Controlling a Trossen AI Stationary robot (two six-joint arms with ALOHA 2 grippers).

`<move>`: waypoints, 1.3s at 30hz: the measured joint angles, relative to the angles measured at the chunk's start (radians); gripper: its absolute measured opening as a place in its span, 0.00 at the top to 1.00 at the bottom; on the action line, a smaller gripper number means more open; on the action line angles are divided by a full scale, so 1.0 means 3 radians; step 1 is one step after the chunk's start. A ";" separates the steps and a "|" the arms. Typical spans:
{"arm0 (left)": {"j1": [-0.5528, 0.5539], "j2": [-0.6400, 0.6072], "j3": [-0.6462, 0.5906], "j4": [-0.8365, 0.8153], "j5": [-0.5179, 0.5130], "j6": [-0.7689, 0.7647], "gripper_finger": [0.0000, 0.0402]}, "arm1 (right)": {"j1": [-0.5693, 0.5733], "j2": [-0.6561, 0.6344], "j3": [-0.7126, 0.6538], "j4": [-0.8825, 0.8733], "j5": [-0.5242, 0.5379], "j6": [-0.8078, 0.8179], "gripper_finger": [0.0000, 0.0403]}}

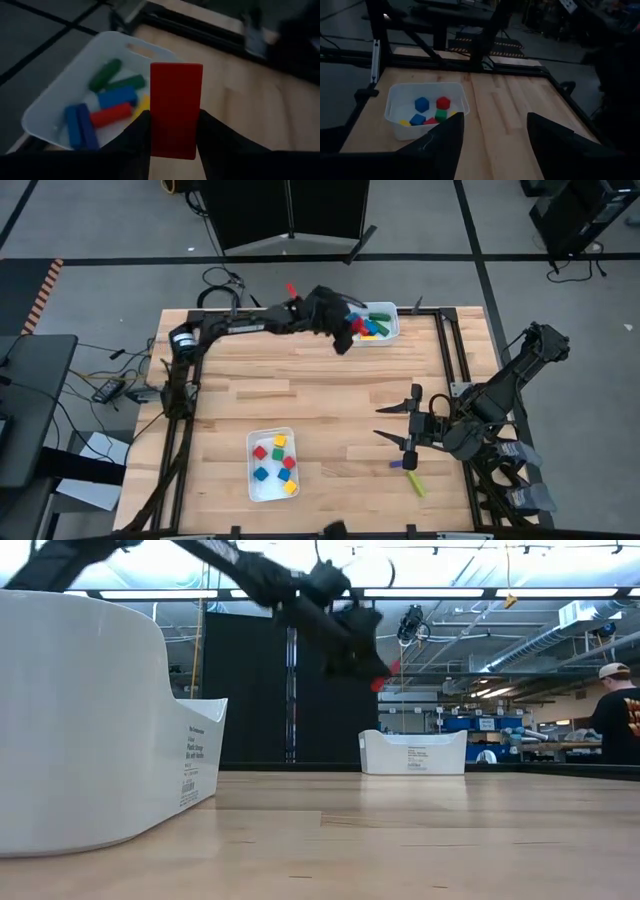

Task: Sort blocks by size
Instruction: Put the orange large block into the top white bin, then put the violet large block into the top white bin

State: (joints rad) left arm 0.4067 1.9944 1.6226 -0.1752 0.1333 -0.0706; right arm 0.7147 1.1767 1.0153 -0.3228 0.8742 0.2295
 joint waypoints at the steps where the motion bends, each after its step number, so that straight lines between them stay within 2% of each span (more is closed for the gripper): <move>1: 0.0049 0.0075 0.0000 0.0120 0.0021 -0.0046 0.68 | 0.0001 0.0000 0.0000 -0.0009 -0.0001 0.0022 0.43; 6: 0.0186 0.0302 -0.0001 0.0655 0.0045 -0.0235 0.68 | 0.0000 0.0000 0.0000 -0.0028 0.0000 0.0126 0.44; 8: 0.0199 0.0359 0.0002 0.0818 -0.0044 -0.0297 0.67 | -0.0001 -0.0001 0.0000 -0.0025 0.0000 0.0166 0.44; 10: 0.0201 0.0382 0.0001 0.0843 -0.0137 -0.0329 0.56 | -0.0001 -0.0001 0.0000 -0.0025 0.0000 0.0215 0.44; 12: 0.0204 0.0383 0.0001 0.0864 -0.0149 -0.0302 0.41 | -0.0001 -0.0001 0.0000 -0.0027 0.0000 0.0256 0.44; 15: 0.0203 0.0381 0.0001 0.0850 -0.0042 -0.0319 0.20 | -0.0001 -0.0001 0.0000 -0.0053 -0.0001 0.0320 0.44; 17: 0.0201 0.0381 0.0001 0.0826 0.0031 -0.0326 0.13 | -0.0001 -0.0001 0.0000 -0.0101 0.0000 0.0390 0.44; 19: 0.0199 0.0381 0.0001 0.0822 0.0060 -0.0347 0.10 | -0.0001 -0.0001 0.0000 -0.0225 -0.0001 0.0510 0.44; 22: 0.0200 0.0319 0.0000 0.0686 0.0157 -0.0359 0.12 | -0.0001 0.0032 0.0000 -0.0650 -0.0067 0.0910 0.44; 27: 0.0187 -0.0010 0.0001 0.0398 0.0365 -0.0174 0.21 | -0.0001 0.0338 -0.0003 -0.1426 -0.0725 0.1736 0.42; 33: 0.0064 -0.0545 0.0000 -0.0165 0.0473 0.0136 0.32 | 0.0023 0.0978 -0.0006 -0.1441 -0.1633 0.2000 0.40; 39: -0.0106 -0.1252 0.0001 -0.0697 0.0457 0.0360 0.37 | 0.0135 0.1408 -0.0006 -0.1480 -0.1969 0.2251 0.37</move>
State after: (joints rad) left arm 0.3750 1.6189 1.6229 -0.3842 0.2704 0.0374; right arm 0.7552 1.5990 1.0134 -0.7667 0.2833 0.9048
